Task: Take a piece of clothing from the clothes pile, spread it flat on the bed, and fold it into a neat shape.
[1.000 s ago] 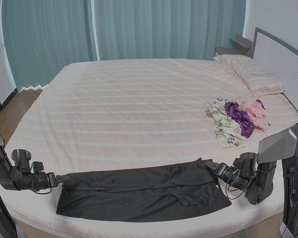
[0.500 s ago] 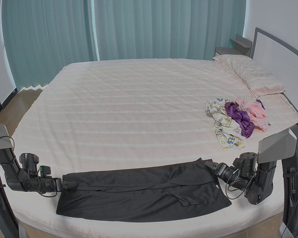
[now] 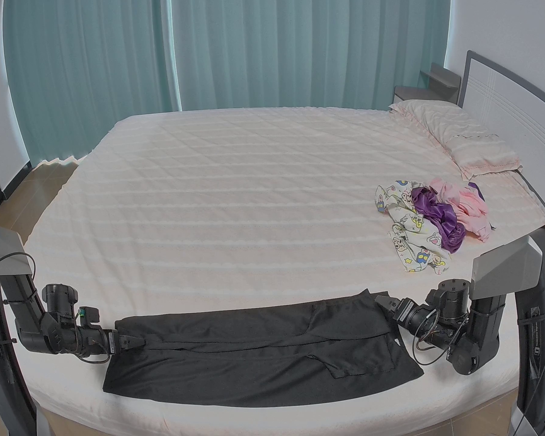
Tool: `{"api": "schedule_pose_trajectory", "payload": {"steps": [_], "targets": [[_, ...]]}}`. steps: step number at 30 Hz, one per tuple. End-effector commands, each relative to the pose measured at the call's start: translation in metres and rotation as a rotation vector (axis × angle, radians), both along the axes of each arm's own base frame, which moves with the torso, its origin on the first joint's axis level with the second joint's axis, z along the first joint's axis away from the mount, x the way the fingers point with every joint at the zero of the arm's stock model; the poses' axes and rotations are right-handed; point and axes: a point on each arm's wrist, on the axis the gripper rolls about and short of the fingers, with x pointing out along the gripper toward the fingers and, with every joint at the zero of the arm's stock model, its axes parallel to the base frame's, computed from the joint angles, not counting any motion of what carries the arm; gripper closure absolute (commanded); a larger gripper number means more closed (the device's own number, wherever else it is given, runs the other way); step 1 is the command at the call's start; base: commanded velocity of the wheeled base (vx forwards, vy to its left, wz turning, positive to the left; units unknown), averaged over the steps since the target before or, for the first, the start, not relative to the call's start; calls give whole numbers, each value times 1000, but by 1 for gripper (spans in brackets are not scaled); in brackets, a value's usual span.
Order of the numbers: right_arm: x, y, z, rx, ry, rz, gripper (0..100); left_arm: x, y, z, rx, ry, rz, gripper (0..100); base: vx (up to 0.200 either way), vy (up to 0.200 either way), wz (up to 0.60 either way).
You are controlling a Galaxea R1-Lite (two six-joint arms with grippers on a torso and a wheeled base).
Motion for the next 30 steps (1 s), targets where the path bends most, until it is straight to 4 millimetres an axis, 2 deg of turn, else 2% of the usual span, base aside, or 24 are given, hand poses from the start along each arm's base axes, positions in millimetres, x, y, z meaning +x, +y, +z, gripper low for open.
{"api": "schedule_pose_trajectory", "payload": {"steps": [1, 8, 19, 20, 30], "targets": [[0, 0, 0, 3, -10, 1, 0, -2, -3, 0, -30, 0, -22, 0, 0, 0, 0], [1, 0, 0, 2, -8, 1, 0, -3, -5, 5, -86, -22, -62, 0, 0, 0, 0], [1, 0, 0, 2, -8, -1, 0, 1, -2, 3, -74, -31, -56, 0, 0, 0, 0], [1, 0, 0, 2, -8, -1, 0, 1, -2, 3, -74, -30, -56, 100, 0, 0, 0], [1, 0, 0, 3, -10, -1, 0, -3, 5, 4, -73, -24, -28, 100, 0, 0, 0]]}}
